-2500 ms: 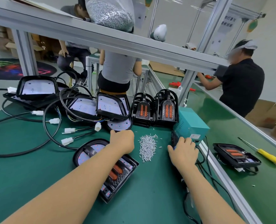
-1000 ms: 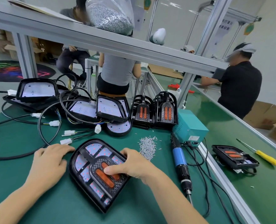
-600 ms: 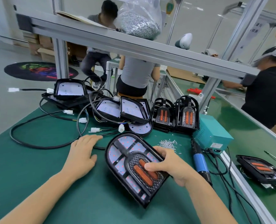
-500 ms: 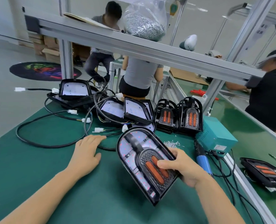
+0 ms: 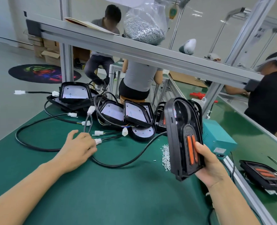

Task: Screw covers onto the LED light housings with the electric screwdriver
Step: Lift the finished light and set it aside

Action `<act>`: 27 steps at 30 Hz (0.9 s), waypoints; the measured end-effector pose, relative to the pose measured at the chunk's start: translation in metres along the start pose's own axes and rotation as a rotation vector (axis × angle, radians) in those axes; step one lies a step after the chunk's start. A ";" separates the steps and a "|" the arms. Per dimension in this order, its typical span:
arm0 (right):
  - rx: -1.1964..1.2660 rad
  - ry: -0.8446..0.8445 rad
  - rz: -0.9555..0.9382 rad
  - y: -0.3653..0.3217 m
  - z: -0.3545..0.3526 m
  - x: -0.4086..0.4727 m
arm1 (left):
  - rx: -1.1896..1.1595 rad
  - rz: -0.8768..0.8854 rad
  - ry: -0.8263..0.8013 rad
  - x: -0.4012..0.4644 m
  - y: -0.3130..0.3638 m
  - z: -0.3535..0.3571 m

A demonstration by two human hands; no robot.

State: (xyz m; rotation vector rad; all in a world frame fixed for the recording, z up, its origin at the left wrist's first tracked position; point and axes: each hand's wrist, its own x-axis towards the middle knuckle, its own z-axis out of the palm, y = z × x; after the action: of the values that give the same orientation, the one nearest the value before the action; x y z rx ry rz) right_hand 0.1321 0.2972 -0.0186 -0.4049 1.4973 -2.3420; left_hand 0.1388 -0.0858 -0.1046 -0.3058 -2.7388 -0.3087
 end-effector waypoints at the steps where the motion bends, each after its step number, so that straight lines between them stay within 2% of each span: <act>1: -0.008 0.013 0.004 0.000 0.002 0.001 | -0.058 -0.004 -0.038 -0.002 -0.003 -0.002; 4: 0.000 0.043 0.014 0.001 0.007 0.005 | -0.070 0.024 -0.223 -0.010 -0.007 -0.003; 6: 0.026 0.057 0.014 0.002 0.008 0.008 | -0.079 0.049 -0.251 -0.013 -0.009 -0.006; 9: 0.021 0.082 0.029 0.004 0.011 0.009 | -0.048 0.076 -0.158 -0.017 -0.011 -0.008; 12: -0.023 0.115 0.053 0.007 0.012 0.009 | -0.137 0.053 -0.031 -0.017 -0.001 -0.010; 15: -0.070 0.138 0.075 0.011 0.014 0.010 | -0.340 -0.015 0.135 -0.015 0.015 -0.025; 21: -0.033 0.125 0.109 0.020 0.025 0.013 | -0.893 -0.236 0.636 0.014 0.044 -0.069; 24: -0.007 0.097 0.131 0.027 0.038 0.018 | -1.230 -0.281 0.706 0.042 0.062 -0.086; 27: 0.012 0.077 0.156 0.036 0.055 0.024 | -1.505 -0.417 0.660 0.070 0.081 -0.087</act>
State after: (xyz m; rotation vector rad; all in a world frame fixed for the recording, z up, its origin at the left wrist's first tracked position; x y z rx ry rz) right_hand 0.1369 0.2283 -0.0277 -0.1890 1.4909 -2.2669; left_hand 0.1240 -0.0190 0.0152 0.0459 -1.4150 -2.0682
